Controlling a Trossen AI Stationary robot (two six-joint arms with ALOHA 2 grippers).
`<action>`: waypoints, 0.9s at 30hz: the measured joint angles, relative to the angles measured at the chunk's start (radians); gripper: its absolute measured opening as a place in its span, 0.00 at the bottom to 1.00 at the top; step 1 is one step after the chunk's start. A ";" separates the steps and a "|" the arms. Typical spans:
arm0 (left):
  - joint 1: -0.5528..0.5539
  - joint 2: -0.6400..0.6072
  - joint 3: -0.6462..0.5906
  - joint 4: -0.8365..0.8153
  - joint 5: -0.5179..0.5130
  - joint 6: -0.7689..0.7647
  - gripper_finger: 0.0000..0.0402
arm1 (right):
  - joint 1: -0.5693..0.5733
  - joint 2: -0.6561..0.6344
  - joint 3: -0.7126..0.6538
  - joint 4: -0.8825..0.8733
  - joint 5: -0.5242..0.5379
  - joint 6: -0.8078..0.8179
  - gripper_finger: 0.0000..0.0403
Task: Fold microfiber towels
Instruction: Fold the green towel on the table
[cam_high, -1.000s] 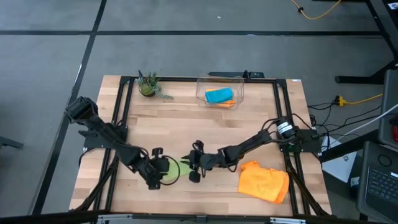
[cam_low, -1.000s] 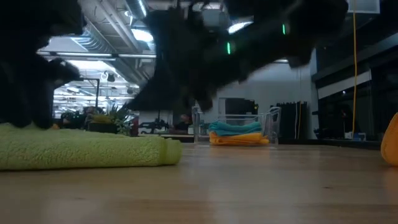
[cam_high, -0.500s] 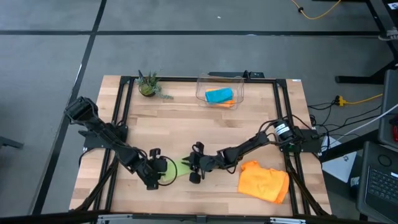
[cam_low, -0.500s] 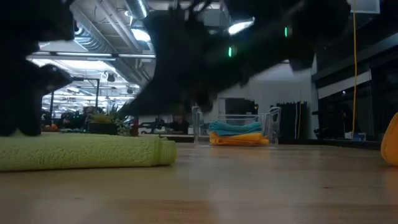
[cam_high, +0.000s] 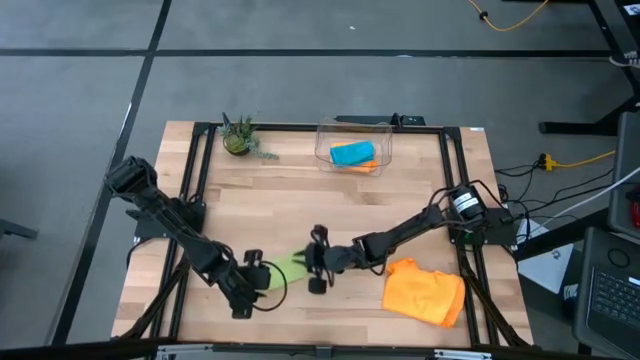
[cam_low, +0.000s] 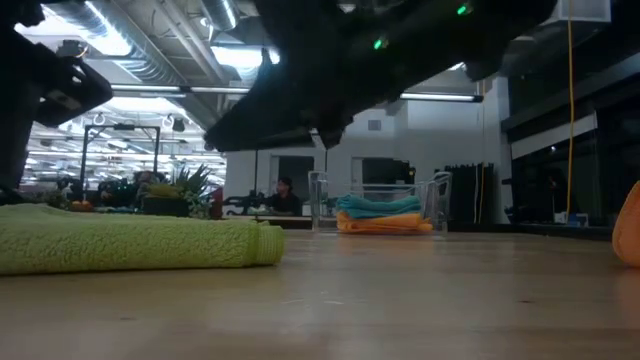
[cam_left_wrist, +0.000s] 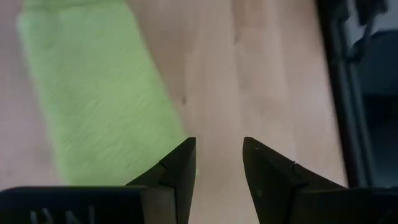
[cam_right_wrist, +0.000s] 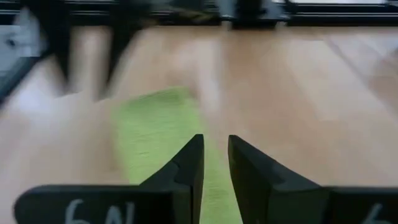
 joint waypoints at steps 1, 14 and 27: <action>-0.005 0.008 -0.003 0.029 0.000 0.000 0.31 | -0.009 0.000 0.000 -0.002 0.003 0.000 0.19; 0.001 0.223 0.005 0.241 0.045 -0.077 0.31 | -0.097 0.013 0.001 -0.184 -0.106 0.030 0.19; 0.018 0.214 0.012 0.092 0.084 -0.068 0.31 | -0.078 0.014 0.000 -0.271 -0.198 0.055 0.19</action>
